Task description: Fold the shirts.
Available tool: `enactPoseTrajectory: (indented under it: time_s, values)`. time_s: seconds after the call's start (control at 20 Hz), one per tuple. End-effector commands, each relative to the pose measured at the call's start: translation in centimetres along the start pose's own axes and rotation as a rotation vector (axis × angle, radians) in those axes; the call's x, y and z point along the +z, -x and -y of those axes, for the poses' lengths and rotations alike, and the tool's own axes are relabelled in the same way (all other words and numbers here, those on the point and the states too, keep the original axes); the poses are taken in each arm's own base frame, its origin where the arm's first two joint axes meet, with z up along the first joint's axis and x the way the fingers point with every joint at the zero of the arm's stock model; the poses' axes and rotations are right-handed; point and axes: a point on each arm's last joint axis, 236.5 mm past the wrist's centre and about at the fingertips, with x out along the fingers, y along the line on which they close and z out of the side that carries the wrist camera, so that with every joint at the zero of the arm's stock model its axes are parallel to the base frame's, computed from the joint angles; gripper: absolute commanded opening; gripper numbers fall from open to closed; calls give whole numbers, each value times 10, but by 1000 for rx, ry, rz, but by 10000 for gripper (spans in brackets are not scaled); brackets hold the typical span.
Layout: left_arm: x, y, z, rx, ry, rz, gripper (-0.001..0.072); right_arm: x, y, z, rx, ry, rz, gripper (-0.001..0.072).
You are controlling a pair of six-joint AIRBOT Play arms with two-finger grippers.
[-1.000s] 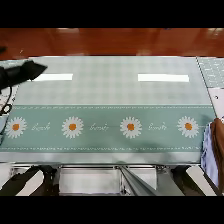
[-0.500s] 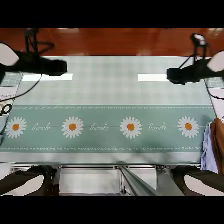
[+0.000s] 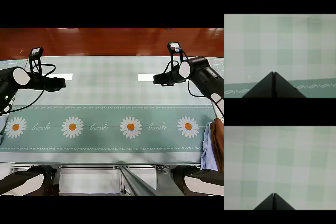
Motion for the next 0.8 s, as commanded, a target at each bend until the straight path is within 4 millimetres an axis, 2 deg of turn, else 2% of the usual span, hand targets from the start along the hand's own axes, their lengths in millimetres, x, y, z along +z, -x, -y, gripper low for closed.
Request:
enactPoseTrajectory:
  time_s: [0.0,0.75]
  values:
    - [-9,-4,-4,9,4,-32,23,5,-5,-1,-6,-3,19,27]
    - [-13,-4,-4,9,4,-46,23,5,-5,-1,-6,-2,20,27]
